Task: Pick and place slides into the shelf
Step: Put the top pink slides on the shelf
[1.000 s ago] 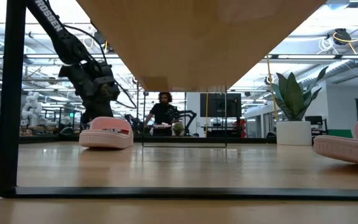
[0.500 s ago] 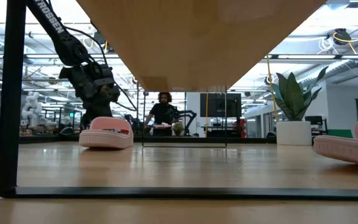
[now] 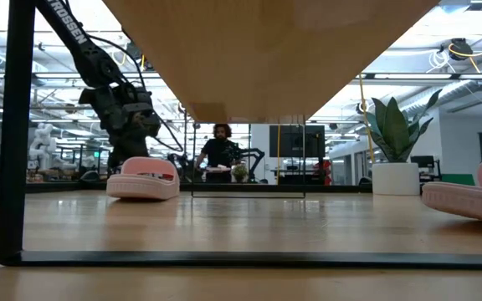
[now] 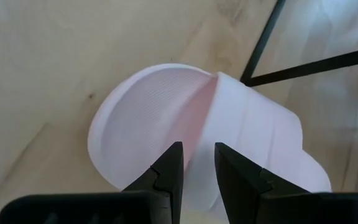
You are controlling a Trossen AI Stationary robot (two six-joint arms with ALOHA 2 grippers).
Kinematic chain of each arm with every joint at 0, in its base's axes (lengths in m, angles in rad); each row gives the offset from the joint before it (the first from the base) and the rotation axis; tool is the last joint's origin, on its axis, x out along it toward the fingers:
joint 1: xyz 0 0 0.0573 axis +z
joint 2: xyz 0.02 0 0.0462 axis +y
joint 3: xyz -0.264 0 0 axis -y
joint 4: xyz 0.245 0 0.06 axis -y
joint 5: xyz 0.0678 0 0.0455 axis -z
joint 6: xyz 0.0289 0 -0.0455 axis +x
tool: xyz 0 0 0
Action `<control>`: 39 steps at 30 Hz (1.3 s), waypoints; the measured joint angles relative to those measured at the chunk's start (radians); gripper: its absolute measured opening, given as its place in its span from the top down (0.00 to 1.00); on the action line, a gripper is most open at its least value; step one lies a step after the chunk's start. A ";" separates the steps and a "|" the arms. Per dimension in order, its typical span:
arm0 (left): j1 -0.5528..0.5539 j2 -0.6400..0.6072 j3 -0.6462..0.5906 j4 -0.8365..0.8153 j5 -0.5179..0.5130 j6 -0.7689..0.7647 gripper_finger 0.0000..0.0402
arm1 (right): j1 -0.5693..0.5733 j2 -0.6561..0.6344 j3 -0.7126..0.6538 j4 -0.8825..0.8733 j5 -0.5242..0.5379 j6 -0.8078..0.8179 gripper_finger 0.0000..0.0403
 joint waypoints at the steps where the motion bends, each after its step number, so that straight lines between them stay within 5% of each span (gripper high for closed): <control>1: 0.000 0.000 0.000 0.004 0.000 0.000 0.78 | 0.000 0.000 0.000 0.000 0.000 0.000 0.69; 30: -0.025 0.033 0.000 0.008 -0.019 0.008 0.78 | 0.000 0.000 0.000 0.000 -0.001 0.000 0.69; 39: -0.042 0.114 0.000 0.007 0.097 0.002 0.78 | 0.000 0.000 0.000 0.000 -0.001 0.001 0.69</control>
